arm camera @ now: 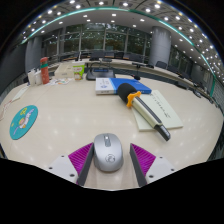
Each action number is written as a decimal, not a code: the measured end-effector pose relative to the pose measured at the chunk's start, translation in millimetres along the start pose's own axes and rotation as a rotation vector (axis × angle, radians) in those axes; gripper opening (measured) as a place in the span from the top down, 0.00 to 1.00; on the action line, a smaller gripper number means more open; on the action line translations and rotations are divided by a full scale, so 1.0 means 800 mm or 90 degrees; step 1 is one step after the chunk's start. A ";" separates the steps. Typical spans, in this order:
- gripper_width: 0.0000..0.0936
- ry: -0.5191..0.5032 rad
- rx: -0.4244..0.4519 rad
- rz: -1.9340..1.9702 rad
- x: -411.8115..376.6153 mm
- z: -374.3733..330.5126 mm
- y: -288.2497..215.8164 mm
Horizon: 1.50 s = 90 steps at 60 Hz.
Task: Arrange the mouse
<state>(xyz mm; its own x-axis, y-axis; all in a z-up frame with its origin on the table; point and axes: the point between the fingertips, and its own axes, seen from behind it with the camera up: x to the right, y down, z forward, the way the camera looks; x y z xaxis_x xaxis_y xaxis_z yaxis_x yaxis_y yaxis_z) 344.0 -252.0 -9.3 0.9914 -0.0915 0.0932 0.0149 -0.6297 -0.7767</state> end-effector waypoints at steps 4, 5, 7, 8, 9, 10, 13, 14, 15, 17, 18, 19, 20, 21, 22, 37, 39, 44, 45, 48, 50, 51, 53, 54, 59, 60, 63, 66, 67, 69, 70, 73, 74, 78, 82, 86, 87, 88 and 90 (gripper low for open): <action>0.39 -0.025 0.008 0.002 -0.007 0.005 -0.002; 0.45 -0.033 0.011 0.002 -0.010 0.006 -0.003; 0.47 -0.038 0.016 -0.001 -0.011 0.007 -0.004; 0.48 -0.037 0.018 -0.004 -0.012 0.006 -0.005; 0.49 -0.037 0.020 -0.008 -0.012 0.006 -0.005; 0.49 -0.037 0.022 -0.011 -0.012 0.007 -0.005; 0.52 -0.034 0.026 -0.017 -0.012 0.007 -0.006; 0.53 -0.032 0.026 -0.017 -0.011 0.007 -0.006; 0.55 -0.030 0.027 -0.016 -0.011 0.006 -0.006; 0.57 -0.029 0.026 -0.015 -0.012 0.006 -0.006; 0.58 -0.030 0.025 -0.013 -0.013 0.006 -0.006; 0.59 -0.031 0.024 -0.011 -0.014 0.005 -0.006; 0.60 -0.034 0.021 -0.007 -0.014 0.005 -0.006; 0.60 -0.036 0.019 -0.002 -0.016 0.004 -0.006; 0.60 -0.036 0.019 0.001 -0.016 0.003 -0.007; 0.62 -0.038 0.123 0.038 -0.057 -0.067 -0.129; 0.62 -0.049 0.141 0.044 -0.073 -0.082 -0.155; 0.62 -0.075 0.186 0.056 -0.128 -0.112 -0.216; 0.62 -0.083 0.190 0.056 -0.140 -0.116 -0.225; 0.62 -0.102 0.204 0.058 -0.183 -0.127 -0.246; 0.62 -0.116 0.208 0.056 -0.217 -0.131 -0.255; 0.62 -0.123 0.209 0.055 -0.234 -0.133 -0.257; 0.62 -0.134 0.204 0.053 -0.266 -0.131 -0.261; 0.62 -0.140 0.198 0.052 -0.283 -0.129 -0.260; 0.62 -0.164 0.160 0.053 -0.365 -0.109 -0.238; 0.62 -0.167 0.153 0.051 -0.378 -0.104 -0.228; 0.62 -0.168 0.125 0.045 -0.417 -0.086 -0.208; 0.62 -0.165 0.099 0.036 -0.446 -0.066 -0.183; 0.62 -0.163 0.091 0.032 -0.454 -0.059 -0.175; 0.62 -0.157 0.074 0.025 -0.468 -0.046 -0.157; 0.62 -0.155 0.066 0.023 -0.474 -0.040 -0.148; 0.62 -0.150 0.050 0.021 -0.488 -0.024 -0.127; 0.61 -0.147 0.044 0.019 -0.491 -0.019 -0.121; 0.58 -0.134 0.022 0.020 -0.498 -0.001 -0.099; 0.52 -0.127 0.006 0.028 -0.499 0.010 -0.081; 0.46 -0.130 -0.009 0.036 -0.502 0.011 -0.069; 0.43 -0.130 -0.007 0.038 -0.502 0.010 -0.071; 0.39 -0.129 -0.009 0.039 -0.499 0.010 -0.073; 0.27 -0.127 -0.009 0.034 -0.500 0.004 -0.072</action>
<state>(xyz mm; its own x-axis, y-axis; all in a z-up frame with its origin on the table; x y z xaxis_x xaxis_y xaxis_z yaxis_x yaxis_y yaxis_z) -53.0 -176.6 -3.7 0.9969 0.0284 -0.0735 -0.0385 -0.6386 -0.7686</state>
